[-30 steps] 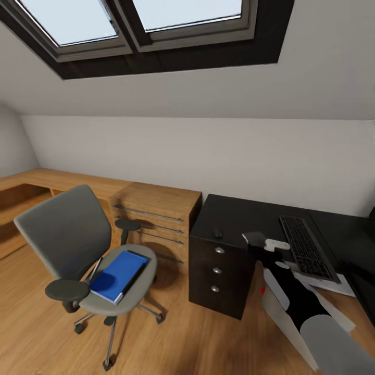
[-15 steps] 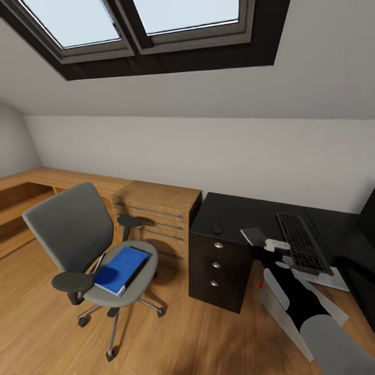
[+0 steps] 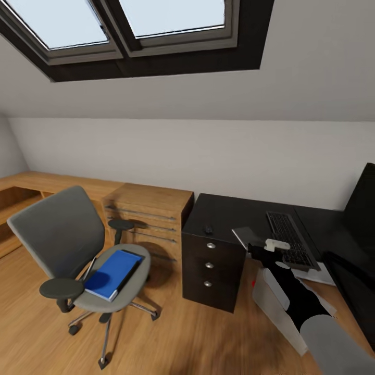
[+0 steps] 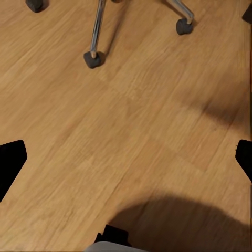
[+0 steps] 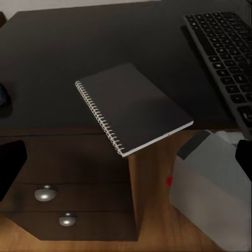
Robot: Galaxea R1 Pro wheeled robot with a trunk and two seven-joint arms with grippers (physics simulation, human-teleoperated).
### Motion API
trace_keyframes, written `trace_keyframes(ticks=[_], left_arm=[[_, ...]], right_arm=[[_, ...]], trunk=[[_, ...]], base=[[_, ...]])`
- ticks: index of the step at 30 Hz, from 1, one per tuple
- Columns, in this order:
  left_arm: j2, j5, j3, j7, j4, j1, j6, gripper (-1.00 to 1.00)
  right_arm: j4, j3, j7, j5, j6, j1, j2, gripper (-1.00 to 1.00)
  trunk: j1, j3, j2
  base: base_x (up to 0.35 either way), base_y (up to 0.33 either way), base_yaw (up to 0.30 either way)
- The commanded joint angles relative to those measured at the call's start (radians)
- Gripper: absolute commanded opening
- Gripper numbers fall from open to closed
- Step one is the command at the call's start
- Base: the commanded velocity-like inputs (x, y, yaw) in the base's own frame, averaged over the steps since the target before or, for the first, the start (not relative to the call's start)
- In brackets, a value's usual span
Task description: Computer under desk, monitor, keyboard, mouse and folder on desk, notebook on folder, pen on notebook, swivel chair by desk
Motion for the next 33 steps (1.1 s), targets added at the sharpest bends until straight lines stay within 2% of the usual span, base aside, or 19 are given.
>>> trace_keyframes(ticks=[1,22,27,33], left_arm=[[0.000,0.007,0.004,-0.009,0.001,0.000,-0.002,1.00],[-0.001,0.006,0.002,-0.009,0.001,0.000,0.002,1.00],[-0.004,0.006,0.001,-0.010,0.001,0.000,0.002,1.00],[-0.005,0.006,0.002,-0.010,0.001,0.000,0.001,1.00]], right_arm=[[-0.002,0.006,-0.009,-0.007,0.003,-0.001,-0.001,1.00],[-0.005,0.003,-0.010,-0.007,0.007,-0.001,-0.004,1.00],[-0.059,0.002,-0.011,-0.007,0.043,0.009,-0.007,1.00],[-0.135,0.002,-0.011,-0.006,0.093,0.057,-0.008,1.00]], trunk=[[0.000,0.000,-0.001],[0.000,0.021,-0.001],[0.000,0.024,-0.001],[0.000,0.025,-0.001]], base=[[0.000,0.000,-0.200],[0.000,0.000,-0.213],[0.000,0.000,-0.238],[0.000,0.000,-0.250]])
